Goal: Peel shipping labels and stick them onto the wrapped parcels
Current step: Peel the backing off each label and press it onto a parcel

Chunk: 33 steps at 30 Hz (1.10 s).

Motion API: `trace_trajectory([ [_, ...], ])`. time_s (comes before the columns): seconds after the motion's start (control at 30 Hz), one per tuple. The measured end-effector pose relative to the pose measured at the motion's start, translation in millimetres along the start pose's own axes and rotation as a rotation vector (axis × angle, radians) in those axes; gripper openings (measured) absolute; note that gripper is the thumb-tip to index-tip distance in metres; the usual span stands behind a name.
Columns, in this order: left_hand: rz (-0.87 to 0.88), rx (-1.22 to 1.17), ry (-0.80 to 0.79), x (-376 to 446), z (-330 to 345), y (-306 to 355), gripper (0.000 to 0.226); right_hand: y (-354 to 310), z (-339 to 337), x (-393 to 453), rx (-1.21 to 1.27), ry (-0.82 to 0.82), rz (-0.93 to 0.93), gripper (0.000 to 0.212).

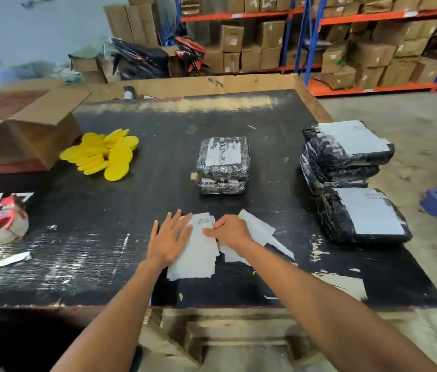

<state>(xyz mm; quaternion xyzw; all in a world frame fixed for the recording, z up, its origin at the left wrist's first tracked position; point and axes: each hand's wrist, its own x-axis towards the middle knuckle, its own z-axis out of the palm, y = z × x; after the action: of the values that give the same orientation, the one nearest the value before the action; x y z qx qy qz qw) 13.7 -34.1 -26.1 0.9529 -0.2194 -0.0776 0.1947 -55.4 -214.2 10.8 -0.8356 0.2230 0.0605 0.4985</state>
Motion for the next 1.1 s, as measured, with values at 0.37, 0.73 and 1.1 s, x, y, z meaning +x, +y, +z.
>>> trace_trajectory([
  [0.37,0.035,-0.008,0.105,-1,7,-6,0.052,6,-2,10,0.099,0.029,0.083,0.027],
  [0.73,0.050,-0.111,0.134,4,0,-7,0.058,-1,-59,3,0.697,-0.034,-0.013,0.014],
  [1.1,0.056,-1.043,-0.046,15,-42,110,0.030,9,-102,-16,0.458,-0.034,-0.231,0.018],
])
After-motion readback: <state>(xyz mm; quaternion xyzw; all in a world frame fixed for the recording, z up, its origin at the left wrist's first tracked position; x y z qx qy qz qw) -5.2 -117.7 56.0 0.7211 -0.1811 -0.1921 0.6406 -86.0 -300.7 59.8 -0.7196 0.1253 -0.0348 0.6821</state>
